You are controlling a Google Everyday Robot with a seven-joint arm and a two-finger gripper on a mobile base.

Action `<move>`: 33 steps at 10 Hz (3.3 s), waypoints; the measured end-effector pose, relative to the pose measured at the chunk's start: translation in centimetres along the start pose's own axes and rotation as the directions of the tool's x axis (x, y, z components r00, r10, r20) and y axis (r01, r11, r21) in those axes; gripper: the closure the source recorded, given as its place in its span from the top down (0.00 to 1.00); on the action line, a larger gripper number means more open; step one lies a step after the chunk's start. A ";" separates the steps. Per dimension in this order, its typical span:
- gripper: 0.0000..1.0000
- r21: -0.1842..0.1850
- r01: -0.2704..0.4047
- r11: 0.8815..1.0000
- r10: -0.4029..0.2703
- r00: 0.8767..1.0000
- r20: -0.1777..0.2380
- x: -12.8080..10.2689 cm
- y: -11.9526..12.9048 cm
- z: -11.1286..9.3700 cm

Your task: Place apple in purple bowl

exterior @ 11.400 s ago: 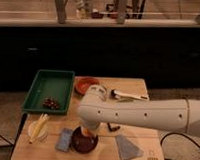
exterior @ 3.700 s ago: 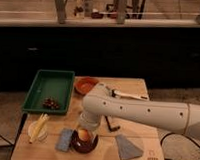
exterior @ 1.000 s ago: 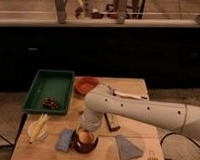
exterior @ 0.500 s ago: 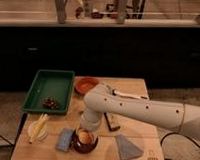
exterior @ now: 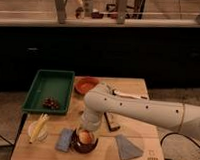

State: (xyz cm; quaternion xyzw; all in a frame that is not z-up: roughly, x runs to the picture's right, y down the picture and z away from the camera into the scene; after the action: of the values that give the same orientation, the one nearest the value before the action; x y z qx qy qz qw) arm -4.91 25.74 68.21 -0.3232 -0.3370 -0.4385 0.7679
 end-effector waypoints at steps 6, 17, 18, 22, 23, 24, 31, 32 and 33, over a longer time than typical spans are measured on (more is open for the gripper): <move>0.80 -0.010 0.001 1.000 -0.001 1.000 0.008 0.2 0.5 0.3; 0.80 -0.020 0.015 1.000 -0.015 1.000 0.018 0.7 1.1 0.1; 0.80 -0.021 0.021 1.000 -0.020 1.000 0.018 0.7 1.0 0.0; 0.80 -0.018 0.058 0.998 -0.058 0.998 0.018 1.1 0.4 -0.4; 0.80 -0.015 0.068 0.998 -0.068 0.997 0.020 1.2 0.4 -0.5; 0.80 -0.013 0.073 0.997 -0.073 0.997 0.022 1.2 0.3 -0.6; 0.80 -0.013 0.072 0.997 -0.072 0.997 0.022 1.2 0.3 -0.6; 0.80 -0.013 0.072 0.997 -0.072 0.997 0.022 1.2 0.3 -0.6; 0.80 -0.013 0.071 0.997 -0.071 0.997 0.023 1.2 0.3 -0.5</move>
State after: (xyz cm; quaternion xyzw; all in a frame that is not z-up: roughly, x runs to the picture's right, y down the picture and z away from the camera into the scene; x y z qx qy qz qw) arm -4.00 24.89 68.84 -0.3211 -0.3538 -0.4642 0.7458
